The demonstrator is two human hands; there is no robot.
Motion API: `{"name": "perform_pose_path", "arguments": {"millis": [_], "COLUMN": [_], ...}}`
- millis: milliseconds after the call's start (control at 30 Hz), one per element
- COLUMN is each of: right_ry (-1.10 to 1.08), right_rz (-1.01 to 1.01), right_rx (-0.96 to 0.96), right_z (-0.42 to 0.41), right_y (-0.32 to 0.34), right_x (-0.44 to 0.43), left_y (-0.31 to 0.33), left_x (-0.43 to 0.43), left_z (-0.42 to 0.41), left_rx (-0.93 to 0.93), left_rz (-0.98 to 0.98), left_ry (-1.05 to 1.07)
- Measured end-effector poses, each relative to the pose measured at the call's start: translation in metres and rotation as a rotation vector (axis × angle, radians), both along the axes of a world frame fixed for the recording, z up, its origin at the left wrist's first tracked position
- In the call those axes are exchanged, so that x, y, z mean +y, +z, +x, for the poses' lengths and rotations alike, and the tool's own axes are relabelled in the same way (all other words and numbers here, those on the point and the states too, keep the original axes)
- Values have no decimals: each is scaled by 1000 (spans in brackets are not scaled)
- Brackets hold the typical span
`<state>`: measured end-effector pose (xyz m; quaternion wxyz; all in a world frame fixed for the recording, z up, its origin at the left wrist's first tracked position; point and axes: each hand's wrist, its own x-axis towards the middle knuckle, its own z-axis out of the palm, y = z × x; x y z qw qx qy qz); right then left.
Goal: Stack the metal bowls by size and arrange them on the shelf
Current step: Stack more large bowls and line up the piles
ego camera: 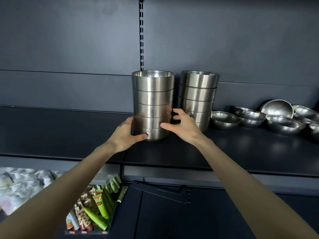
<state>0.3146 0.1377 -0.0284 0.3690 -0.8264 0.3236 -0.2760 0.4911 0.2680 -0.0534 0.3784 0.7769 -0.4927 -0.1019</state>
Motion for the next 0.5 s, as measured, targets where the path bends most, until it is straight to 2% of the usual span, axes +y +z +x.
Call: {"name": "perform_pose_path", "arguments": {"millis": [167, 300, 500], "right_ry": [3, -38, -112], "right_rz": [-132, -236, -464], "right_rx": [137, 213, 324], "right_z": [-40, -85, -180], "right_y": [7, 15, 36], "right_x": [4, -1, -18], "left_y": [6, 31, 67], "left_x": [22, 28, 9], "left_z": [-25, -67, -161], "left_rx": [-171, -324, -572], "left_rz": [92, 6, 48], "left_ry": [64, 8, -87]}}
